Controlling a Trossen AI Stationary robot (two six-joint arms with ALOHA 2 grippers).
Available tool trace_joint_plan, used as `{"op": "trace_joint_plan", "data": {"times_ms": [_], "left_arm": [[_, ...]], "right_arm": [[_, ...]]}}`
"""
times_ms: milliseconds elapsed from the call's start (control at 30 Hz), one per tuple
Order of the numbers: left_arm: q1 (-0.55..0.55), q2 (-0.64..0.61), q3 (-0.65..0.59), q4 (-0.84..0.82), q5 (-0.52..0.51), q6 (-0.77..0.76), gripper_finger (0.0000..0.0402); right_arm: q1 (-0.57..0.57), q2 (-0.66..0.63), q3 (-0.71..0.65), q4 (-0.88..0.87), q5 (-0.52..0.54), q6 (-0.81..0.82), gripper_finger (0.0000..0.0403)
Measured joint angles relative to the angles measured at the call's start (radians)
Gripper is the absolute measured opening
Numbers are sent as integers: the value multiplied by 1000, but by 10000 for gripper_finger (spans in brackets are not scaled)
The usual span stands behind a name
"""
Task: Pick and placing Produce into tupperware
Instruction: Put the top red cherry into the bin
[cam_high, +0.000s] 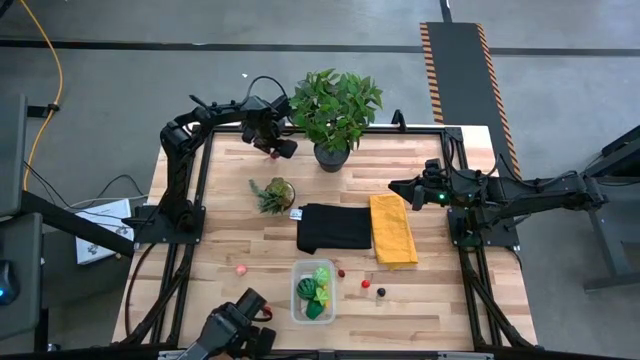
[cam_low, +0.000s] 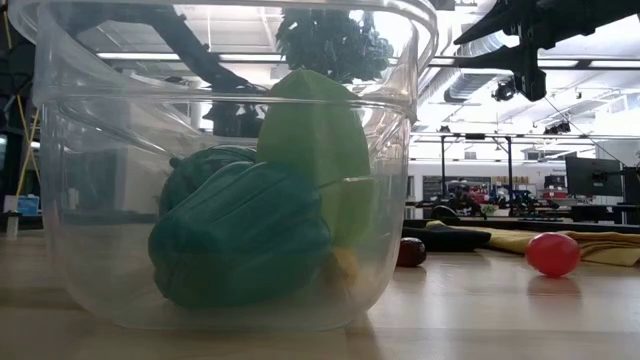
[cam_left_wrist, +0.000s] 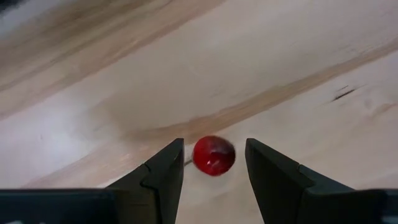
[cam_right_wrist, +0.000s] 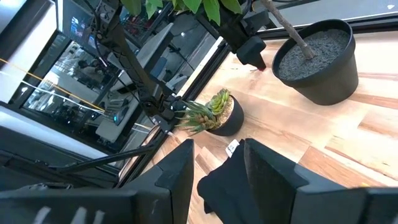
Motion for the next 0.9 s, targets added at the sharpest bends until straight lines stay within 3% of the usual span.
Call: {"op": "trace_joint_plan", "data": {"times_ms": [900], "left_arm": [[0,0,0,-1,-9,0,161]], "right_arm": [[0,0,0,0,0,-9,133]]}}
